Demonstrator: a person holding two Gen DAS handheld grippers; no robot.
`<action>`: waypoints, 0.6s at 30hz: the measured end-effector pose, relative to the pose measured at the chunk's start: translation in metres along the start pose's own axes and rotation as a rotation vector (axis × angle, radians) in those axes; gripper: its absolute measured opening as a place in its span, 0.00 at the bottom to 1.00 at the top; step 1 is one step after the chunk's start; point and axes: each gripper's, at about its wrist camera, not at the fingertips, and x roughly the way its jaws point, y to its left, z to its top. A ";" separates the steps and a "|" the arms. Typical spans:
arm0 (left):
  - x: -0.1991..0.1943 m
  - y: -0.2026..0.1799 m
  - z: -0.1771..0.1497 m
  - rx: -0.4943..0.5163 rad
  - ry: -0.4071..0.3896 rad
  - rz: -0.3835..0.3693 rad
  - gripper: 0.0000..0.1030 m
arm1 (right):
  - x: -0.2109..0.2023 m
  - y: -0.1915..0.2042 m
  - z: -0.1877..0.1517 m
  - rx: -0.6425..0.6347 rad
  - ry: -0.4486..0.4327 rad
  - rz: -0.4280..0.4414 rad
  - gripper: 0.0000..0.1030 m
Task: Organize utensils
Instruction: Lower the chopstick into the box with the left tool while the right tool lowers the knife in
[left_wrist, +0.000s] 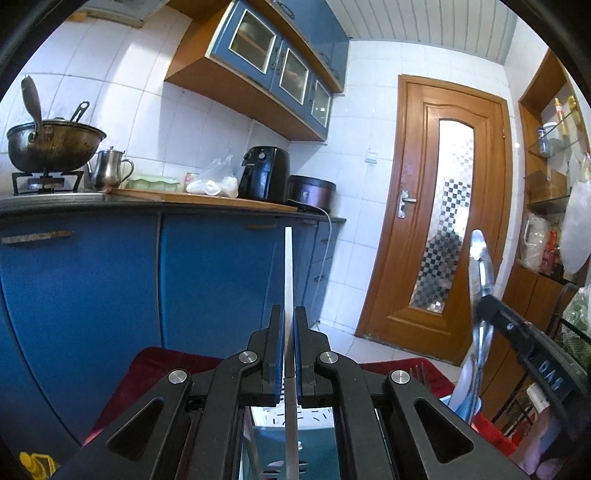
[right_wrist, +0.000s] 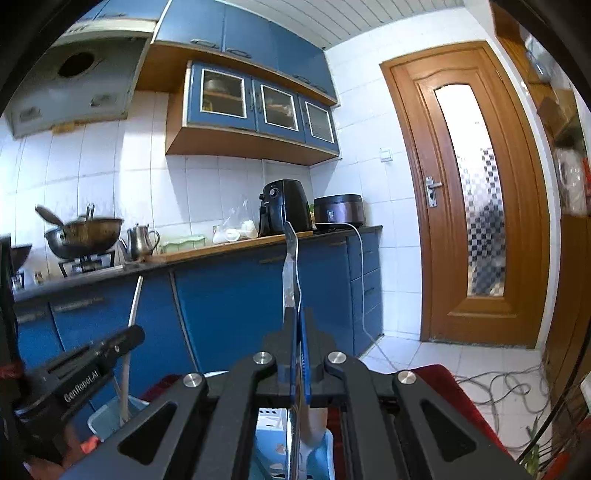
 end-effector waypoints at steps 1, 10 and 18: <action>0.000 0.000 -0.002 0.004 0.004 0.002 0.04 | -0.001 0.001 -0.002 -0.005 0.000 -0.002 0.03; -0.002 -0.007 -0.009 0.027 0.046 -0.012 0.04 | -0.007 0.001 -0.014 -0.008 0.058 0.033 0.04; -0.013 -0.009 -0.013 0.030 0.079 -0.008 0.07 | -0.015 -0.004 -0.017 0.042 0.124 0.087 0.12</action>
